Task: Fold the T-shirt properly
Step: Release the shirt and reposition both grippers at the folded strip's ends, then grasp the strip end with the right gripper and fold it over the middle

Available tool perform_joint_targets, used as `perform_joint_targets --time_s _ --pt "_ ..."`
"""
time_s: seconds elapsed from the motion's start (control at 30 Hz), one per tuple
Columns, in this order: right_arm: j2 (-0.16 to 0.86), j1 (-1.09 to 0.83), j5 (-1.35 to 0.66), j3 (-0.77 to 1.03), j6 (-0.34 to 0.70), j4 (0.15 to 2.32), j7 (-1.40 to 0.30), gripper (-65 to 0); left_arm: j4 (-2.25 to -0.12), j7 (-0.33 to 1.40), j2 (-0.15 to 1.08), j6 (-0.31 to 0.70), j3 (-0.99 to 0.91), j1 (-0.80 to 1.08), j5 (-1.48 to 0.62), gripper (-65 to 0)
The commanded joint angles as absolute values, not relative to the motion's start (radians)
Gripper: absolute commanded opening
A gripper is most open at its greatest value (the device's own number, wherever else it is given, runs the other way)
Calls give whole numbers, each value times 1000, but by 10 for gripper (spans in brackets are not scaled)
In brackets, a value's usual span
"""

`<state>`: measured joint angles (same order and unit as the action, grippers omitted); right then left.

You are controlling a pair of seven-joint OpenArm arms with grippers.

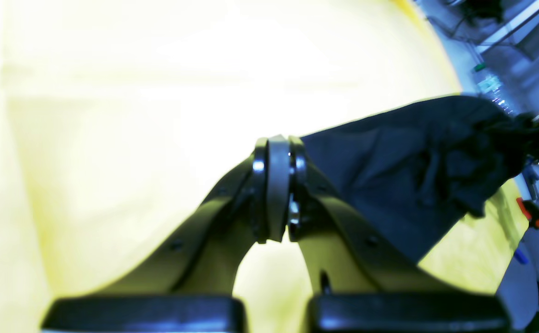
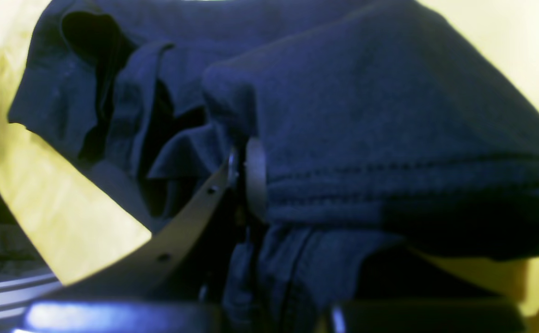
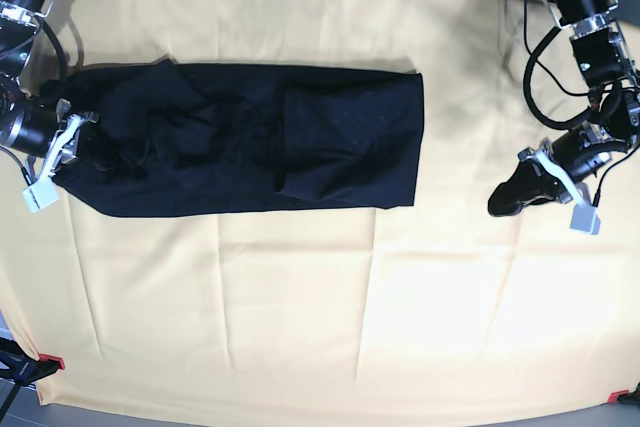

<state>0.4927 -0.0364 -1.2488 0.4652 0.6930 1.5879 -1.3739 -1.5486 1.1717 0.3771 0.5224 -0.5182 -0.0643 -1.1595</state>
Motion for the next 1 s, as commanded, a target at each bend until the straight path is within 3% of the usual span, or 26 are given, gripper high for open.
perform_joint_targets --time_s 0.0,0.17,0.3,0.6,0.77,0.97 --pt "527 -19 -1274 472 687 1621 -1356 -650 -1564 1156 405 527 -525 -68 -1187 -650" --pt "542 -20 -1295 472 664 1712 -1356 -650 -1564 1153 417 527 -525 -14 -1187 -650" --pt "493 -20 -1362 472 661 1812 -1357 -650 -1564 1152 416 527 -525 31 -1187 -650" --pt "229 -19 -1447 462 691 1987 -1350 -650 -1564 1152 416 554 -525 101 -1188 -650" --pt "77 -20 -1387 401 693 1986 -1347 -650 -1564 1152 415 554 -525 110 -1188 -650" --pt "-34 -19 -1317 292 698 1986 -1327 -650 -1564 1152 416 554 -525 110 -1188 -650"
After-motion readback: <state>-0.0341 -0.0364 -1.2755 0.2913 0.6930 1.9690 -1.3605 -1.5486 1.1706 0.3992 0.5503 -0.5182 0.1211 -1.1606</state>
